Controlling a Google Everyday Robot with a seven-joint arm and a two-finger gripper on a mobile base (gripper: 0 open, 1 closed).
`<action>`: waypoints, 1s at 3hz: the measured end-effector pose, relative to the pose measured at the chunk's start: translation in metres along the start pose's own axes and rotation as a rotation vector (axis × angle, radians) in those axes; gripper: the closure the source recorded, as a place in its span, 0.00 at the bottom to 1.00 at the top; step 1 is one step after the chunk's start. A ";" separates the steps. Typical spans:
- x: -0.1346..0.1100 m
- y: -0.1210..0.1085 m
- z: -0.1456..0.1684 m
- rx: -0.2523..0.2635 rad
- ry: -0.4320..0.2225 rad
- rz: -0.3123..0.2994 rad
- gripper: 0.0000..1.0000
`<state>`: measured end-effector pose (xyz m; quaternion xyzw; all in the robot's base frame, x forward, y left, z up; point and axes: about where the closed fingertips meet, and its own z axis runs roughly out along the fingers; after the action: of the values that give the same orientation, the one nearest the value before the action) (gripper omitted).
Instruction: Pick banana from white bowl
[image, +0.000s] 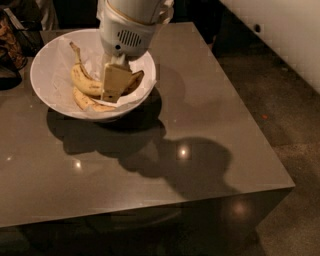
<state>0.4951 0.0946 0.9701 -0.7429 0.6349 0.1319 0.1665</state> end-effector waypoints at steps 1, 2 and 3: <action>0.005 0.029 -0.006 -0.014 -0.034 0.036 1.00; 0.010 0.068 -0.013 -0.009 -0.073 0.102 1.00; 0.013 0.101 -0.015 -0.022 -0.077 0.157 1.00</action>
Offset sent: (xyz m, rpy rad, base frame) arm -0.1158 -0.0446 -0.0067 0.1063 0.1166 -0.1660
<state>0.3969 0.0625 0.9700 -0.6870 0.6827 0.1798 0.1718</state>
